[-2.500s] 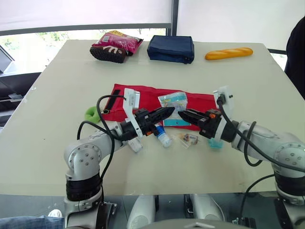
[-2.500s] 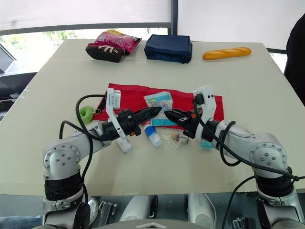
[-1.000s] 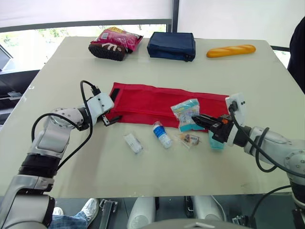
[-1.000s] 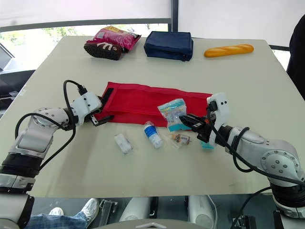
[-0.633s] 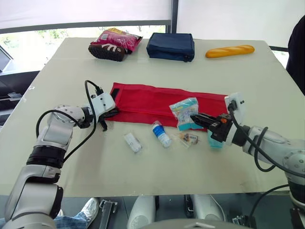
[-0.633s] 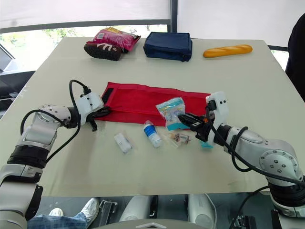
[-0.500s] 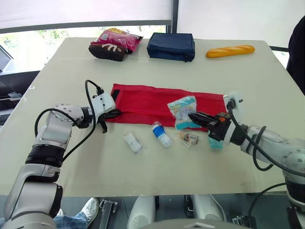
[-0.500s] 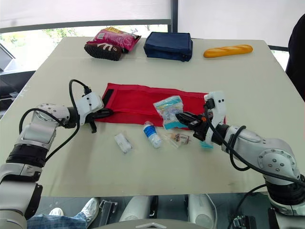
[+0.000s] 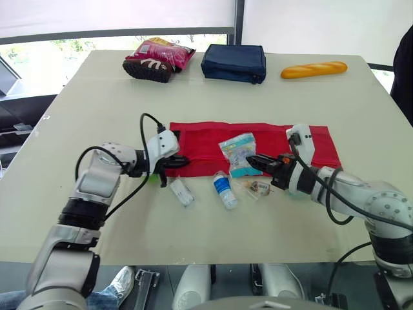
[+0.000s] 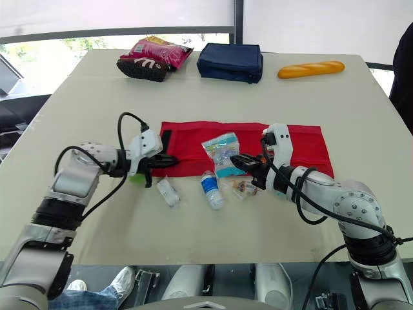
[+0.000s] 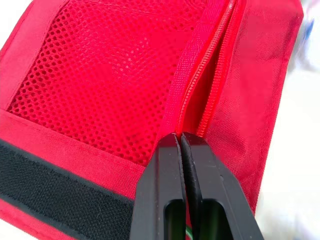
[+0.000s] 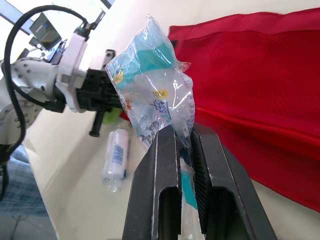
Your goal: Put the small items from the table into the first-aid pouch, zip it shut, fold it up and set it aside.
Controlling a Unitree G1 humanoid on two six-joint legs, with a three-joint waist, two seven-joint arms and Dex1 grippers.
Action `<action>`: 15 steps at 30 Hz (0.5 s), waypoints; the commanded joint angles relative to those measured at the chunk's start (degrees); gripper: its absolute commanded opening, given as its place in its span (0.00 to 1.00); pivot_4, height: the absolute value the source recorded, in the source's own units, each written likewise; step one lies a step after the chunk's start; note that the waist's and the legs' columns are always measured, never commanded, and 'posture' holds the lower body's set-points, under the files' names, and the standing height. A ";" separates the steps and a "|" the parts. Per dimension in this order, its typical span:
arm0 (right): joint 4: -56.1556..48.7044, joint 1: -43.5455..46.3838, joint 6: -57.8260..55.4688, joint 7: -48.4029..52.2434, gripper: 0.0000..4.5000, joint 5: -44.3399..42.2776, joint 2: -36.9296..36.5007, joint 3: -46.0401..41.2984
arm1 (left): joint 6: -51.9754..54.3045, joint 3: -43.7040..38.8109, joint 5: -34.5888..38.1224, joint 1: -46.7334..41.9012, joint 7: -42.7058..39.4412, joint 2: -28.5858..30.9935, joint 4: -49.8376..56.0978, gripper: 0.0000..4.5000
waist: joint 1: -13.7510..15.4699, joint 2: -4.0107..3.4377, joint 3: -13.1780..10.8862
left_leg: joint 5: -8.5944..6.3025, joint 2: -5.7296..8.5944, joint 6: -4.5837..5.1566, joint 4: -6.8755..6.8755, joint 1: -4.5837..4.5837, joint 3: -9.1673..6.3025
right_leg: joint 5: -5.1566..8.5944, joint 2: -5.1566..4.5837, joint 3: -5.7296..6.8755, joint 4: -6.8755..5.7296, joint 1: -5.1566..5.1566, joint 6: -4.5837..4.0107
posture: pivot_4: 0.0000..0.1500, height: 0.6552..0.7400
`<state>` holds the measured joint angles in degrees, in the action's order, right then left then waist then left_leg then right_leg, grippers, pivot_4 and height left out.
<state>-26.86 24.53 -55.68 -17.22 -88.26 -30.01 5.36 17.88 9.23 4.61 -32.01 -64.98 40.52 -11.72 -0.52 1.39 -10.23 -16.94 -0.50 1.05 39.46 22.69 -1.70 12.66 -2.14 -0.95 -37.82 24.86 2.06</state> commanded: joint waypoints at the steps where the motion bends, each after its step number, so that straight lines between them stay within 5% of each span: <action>1: -0.40 0.94 -0.57 -1.35 0.00 -1.82 0.42 0.16 | 0.71 2.03 -0.20 -1.04 -0.12 -1.75 1.91 0.02 | -0.01 0.00 0.01 | 0.00 0.00 0.00 0.01 0.00 0.00 | 0.00 -0.01 0.00 0.00 0.00 0.00 | 1.00 1.00; 15: 8.75 6.04 -4.90 -8.77 0.00 -4.65 4.55 5.95 | 2.88 0.17 5.06 -5.27 -5.38 -2.27 1.70 0.02 | -0.43 0.00 0.00 | 0.00 0.03 0.00 0.03 -0.01 0.01 | 0.00 0.04 -0.02 -0.04 0.03 -0.01 | 1.00 1.00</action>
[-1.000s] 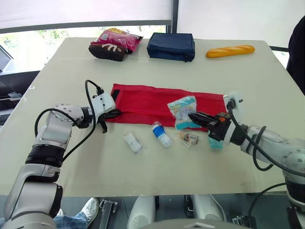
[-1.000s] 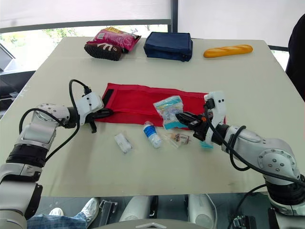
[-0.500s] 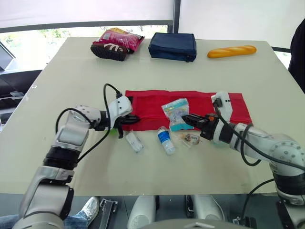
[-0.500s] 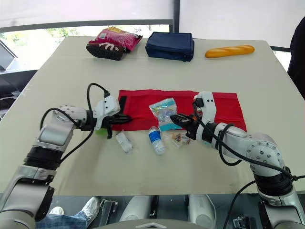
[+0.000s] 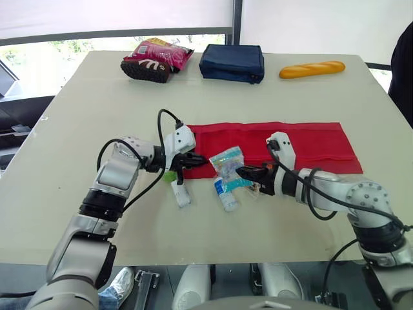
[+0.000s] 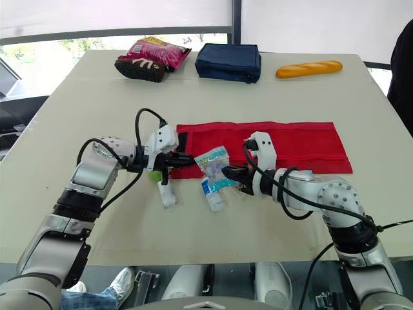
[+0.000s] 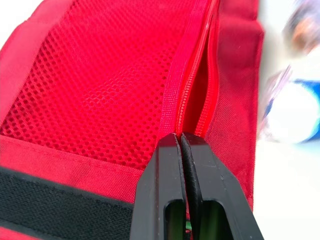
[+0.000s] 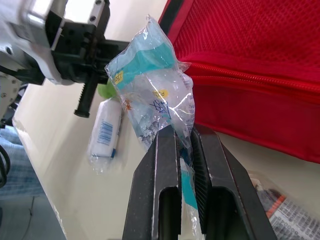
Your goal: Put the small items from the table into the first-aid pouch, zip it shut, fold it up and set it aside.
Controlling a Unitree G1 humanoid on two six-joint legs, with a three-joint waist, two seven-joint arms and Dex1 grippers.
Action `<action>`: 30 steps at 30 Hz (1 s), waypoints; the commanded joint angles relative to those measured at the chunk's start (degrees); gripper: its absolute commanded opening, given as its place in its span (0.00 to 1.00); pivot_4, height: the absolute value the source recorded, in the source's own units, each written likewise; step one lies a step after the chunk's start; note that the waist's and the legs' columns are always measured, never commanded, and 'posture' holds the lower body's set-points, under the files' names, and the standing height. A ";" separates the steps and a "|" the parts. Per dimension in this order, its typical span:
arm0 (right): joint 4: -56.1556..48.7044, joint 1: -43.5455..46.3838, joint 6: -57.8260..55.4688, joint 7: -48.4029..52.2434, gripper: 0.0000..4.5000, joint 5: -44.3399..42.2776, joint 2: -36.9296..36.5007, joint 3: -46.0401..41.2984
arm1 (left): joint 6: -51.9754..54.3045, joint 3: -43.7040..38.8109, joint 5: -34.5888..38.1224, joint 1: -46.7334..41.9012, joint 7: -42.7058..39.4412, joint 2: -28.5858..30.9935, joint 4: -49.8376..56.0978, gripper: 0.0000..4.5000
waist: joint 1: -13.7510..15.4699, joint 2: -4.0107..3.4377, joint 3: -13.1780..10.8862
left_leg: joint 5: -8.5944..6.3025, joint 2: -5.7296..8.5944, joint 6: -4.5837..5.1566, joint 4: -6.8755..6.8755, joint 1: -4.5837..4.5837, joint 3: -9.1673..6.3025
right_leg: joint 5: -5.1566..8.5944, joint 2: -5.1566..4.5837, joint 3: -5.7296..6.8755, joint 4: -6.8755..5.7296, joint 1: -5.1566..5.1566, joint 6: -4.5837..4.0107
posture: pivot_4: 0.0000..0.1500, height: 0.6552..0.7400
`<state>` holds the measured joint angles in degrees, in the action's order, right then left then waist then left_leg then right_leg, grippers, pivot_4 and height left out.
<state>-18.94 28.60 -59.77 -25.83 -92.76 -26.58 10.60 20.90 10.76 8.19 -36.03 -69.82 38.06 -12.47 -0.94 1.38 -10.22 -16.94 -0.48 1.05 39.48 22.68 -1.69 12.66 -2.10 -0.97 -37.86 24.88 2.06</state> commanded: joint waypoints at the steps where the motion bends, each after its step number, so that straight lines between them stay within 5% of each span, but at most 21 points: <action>1: 1.69 2.43 -1.18 -0.08 0.00 0.34 1.76 0.97 | 0.06 -1.44 1.67 -1.24 -0.38 0.07 2.52 0.02 | -0.01 0.00 0.00 | 0.00 0.00 0.00 0.00 0.00 0.00 | 0.00 0.00 0.00 0.00 0.00 0.00 | 1.00 1.00; 30: 18.69 3.86 -13.26 8.54 0.00 20.07 14.70 -3.81 | 9.11 -7.27 10.56 3.72 6.84 -2.38 10.70 0.02 | -0.18 -0.05 0.04 | 0.00 0.00 0.00 0.00 -0.04 0.01 | 0.00 0.01 -0.02 -0.05 0.00 0.00 | 1.00 1.00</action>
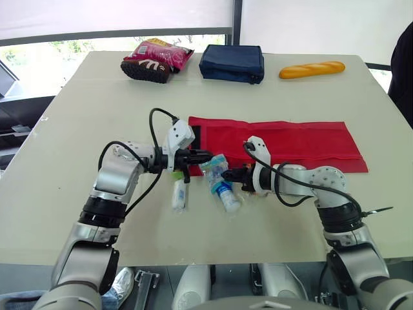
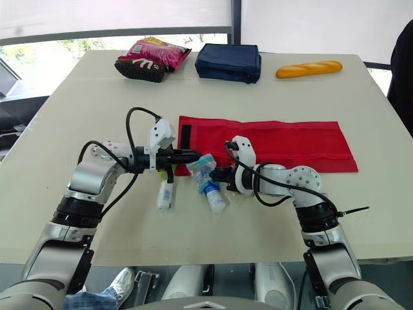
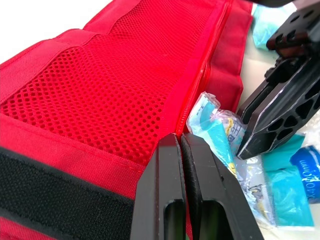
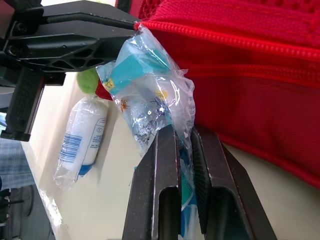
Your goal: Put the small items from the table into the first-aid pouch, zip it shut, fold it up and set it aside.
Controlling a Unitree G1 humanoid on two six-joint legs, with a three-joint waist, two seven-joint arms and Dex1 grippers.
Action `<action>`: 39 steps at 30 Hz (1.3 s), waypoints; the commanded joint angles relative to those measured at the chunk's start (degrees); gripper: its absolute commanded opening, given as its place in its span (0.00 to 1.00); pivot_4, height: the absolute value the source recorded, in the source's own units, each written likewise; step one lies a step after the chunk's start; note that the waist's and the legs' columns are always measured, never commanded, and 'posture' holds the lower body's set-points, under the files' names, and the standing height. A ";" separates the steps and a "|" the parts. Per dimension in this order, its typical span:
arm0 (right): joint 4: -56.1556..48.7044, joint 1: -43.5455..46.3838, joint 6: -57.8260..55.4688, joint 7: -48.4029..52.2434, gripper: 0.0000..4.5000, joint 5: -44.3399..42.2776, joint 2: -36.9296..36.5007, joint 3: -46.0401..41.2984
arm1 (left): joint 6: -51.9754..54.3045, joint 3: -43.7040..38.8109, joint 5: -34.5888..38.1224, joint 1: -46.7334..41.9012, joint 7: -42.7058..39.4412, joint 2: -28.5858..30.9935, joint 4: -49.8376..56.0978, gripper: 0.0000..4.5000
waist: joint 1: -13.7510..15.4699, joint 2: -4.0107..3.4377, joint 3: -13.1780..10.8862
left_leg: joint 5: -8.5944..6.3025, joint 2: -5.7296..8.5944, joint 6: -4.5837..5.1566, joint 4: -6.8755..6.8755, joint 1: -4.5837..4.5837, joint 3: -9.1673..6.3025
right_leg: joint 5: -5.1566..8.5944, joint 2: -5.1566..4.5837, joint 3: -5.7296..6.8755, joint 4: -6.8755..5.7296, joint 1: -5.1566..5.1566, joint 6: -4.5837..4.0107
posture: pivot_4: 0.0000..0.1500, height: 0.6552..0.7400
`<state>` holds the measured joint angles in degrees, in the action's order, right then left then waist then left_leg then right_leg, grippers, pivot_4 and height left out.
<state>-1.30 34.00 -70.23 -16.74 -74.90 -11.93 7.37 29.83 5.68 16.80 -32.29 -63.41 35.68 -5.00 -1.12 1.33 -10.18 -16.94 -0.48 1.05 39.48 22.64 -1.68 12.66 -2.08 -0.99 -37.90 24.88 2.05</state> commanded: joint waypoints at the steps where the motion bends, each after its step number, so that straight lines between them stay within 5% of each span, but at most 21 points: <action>1: 1.33 -1.57 -3.16 -0.34 0.00 2.66 0.21 -0.94 | -0.01 -2.31 2.12 0.14 0.60 -0.03 3.38 0.02 | 0.02 0.00 0.00 | 0.00 0.00 0.00 0.00 0.00 -0.01 | 0.00 0.00 0.00 0.00 0.00 0.00 | 1.00 1.00; 19: 7.18 -1.23 -8.58 -5.16 0.00 2.96 8.10 -14.12 | -4.98 -1.93 2.51 4.60 0.74 0.06 6.63 0.02 | 0.06 -0.06 0.08 | 0.00 0.02 0.00 -0.01 -0.03 0.01 | 0.00 -0.01 -0.01 -0.01 -0.02 0.00 | 1.00 1.00; 39: 3.73 -0.14 -3.32 -18.34 0.00 -12.55 15.50 -24.19 | -9.51 0.18 -0.38 4.65 -1.38 1.87 0.37 0.02 | -1.28 -0.11 0.05 | 0.03 -0.02 -0.04 -0.08 -0.09 0.02 | -0.06 0.08 -0.03 -0.03 0.00 -0.10 | 1.00 1.00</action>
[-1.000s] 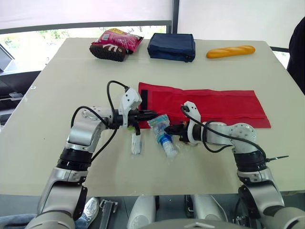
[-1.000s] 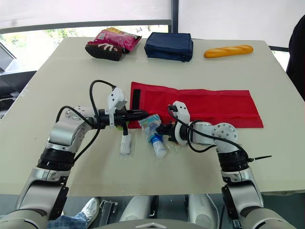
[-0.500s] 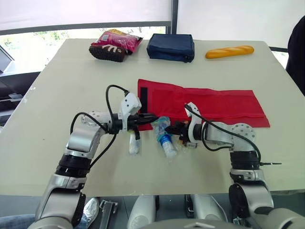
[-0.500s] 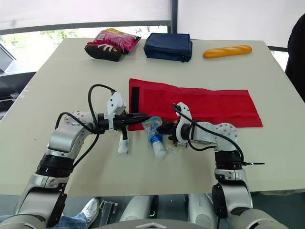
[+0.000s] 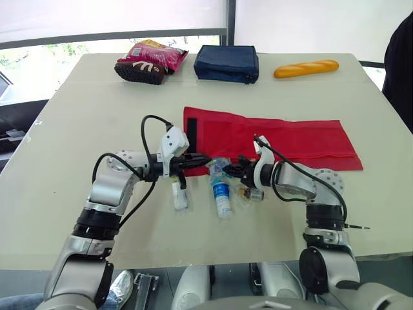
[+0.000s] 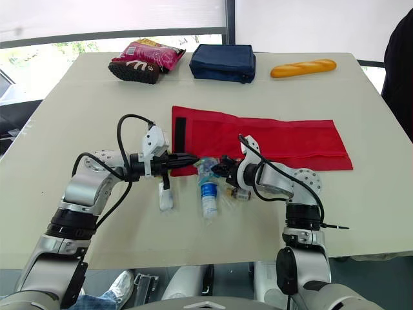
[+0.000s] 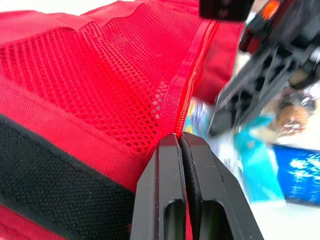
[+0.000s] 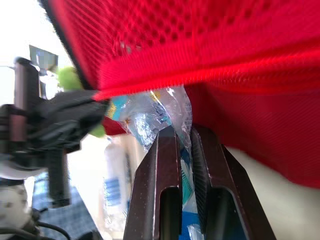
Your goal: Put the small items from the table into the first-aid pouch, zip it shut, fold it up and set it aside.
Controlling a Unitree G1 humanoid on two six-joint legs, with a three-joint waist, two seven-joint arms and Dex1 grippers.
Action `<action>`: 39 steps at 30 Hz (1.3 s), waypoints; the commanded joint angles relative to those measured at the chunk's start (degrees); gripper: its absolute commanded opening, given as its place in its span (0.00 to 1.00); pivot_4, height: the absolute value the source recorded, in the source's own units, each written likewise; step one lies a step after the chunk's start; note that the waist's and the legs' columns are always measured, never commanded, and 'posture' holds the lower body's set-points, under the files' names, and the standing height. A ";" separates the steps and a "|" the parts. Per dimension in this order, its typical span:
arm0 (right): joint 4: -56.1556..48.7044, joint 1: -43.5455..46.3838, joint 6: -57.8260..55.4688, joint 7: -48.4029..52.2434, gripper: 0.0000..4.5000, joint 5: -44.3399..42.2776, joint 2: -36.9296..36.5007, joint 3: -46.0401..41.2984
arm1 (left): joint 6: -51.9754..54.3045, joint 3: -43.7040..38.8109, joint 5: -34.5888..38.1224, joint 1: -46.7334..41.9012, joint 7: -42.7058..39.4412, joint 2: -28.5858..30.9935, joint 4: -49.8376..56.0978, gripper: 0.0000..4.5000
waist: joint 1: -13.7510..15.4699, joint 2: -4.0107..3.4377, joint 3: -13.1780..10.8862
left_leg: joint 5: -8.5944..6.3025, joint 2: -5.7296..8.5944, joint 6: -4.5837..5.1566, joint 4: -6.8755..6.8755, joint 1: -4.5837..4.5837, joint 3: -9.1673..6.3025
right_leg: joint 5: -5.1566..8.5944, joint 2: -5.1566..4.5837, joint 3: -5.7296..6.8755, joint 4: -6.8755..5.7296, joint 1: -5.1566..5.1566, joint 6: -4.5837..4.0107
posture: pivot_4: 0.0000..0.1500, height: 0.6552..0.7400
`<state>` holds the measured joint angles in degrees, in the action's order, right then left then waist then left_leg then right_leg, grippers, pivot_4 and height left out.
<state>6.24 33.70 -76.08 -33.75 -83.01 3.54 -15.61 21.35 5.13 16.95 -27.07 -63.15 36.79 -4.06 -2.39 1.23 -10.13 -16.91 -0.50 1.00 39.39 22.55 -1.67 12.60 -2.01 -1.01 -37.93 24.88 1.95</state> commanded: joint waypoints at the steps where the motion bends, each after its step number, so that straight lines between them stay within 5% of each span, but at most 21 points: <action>1: -4.20 -0.11 3.19 -2.05 0.00 -5.25 -0.03 -1.05 | -1.16 0.80 -0.58 -0.63 -1.98 0.82 -0.93 0.02 | -0.02 -0.01 0.00 | 0.00 0.00 0.00 0.00 0.00 0.00 | 0.00 0.00 0.00 0.00 0.00 0.00 | 1.00 1.00; 26: -8.12 -2.74 26.37 6.56 0.00 8.51 9.23 4.88 | 1.78 1.66 2.38 -1.60 -5.24 -3.41 -2.15 0.02 | -0.06 -0.03 -0.02 | 0.00 -0.01 0.00 -0.01 0.01 0.00 | 0.00 0.00 -0.01 0.01 0.02 0.00 | 1.00 1.00; 39: -13.37 -7.43 18.88 11.52 0.00 11.17 1.47 10.16 | 2.47 0.14 3.01 -2.75 -4.63 -3.80 -6.27 0.02 | -0.06 -0.05 -0.03 | 0.00 -0.02 0.00 -0.03 0.00 -0.01 | 0.00 0.01 -0.02 0.00 0.03 0.00 | 1.00 1.00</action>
<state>-3.79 26.12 -56.04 -23.87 -71.17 5.34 -6.08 24.43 6.12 19.77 -29.15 -67.45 32.75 -9.85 -2.44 1.18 -10.16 -16.91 -0.52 1.00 39.36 22.55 -1.67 12.60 -2.00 -1.03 -37.93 24.92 1.95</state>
